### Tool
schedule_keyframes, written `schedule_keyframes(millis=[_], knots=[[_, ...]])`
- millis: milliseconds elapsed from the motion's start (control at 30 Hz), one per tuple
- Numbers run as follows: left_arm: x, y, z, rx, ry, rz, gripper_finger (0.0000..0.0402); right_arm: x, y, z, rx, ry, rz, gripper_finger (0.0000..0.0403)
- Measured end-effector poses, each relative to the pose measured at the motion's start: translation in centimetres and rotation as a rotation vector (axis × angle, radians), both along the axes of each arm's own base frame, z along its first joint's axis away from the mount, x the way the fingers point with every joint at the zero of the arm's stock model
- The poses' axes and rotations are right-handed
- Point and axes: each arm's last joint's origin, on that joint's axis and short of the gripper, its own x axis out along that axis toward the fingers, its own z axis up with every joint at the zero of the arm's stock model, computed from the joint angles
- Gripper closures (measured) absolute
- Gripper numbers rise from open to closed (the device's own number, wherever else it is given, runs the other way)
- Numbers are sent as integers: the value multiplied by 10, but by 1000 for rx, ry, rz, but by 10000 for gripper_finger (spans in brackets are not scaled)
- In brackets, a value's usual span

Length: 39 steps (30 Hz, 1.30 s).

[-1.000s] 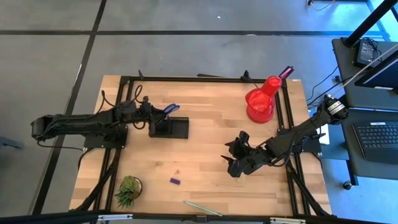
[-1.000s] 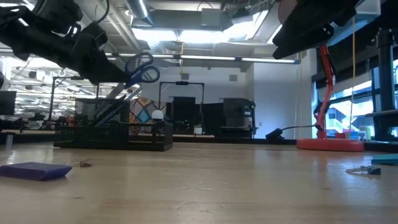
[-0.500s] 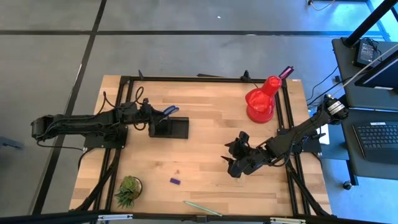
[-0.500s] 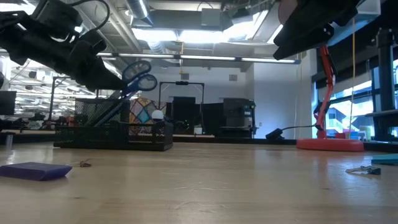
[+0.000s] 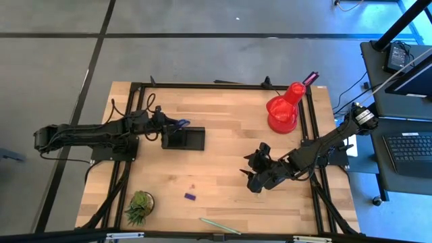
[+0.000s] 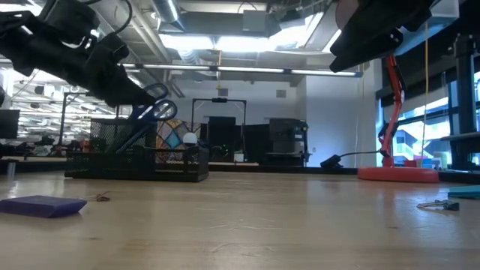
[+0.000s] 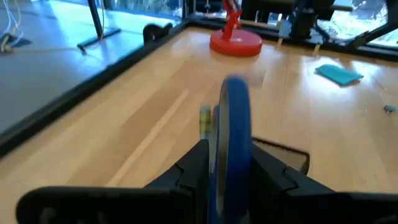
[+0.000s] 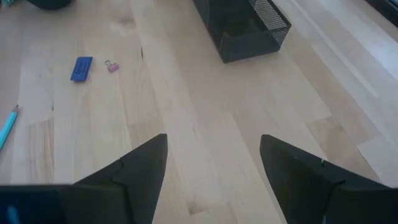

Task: Pick and place office supplies into organizer
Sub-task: Put the blue scissors into the black desk organizer, then put the blue pencil into the black desk organizer

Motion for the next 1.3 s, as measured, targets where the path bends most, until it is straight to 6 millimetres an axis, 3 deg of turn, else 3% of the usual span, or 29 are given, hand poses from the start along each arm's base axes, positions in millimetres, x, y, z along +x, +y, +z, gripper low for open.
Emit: schedule_keyframes(millis=[600,700,967,1300], knots=[[9,-1,47,53,-124,-140,245,0,0,0,1,0,0,143],[11,-6,54,48,-154,-230,238,0,1,-1,25,19,30,143],[17,-43,65,45,-274,-570,242,5,7,3,40,7,187,143],[34,-95,56,149,-279,-693,242,12,15,13,95,-93,302,143]])
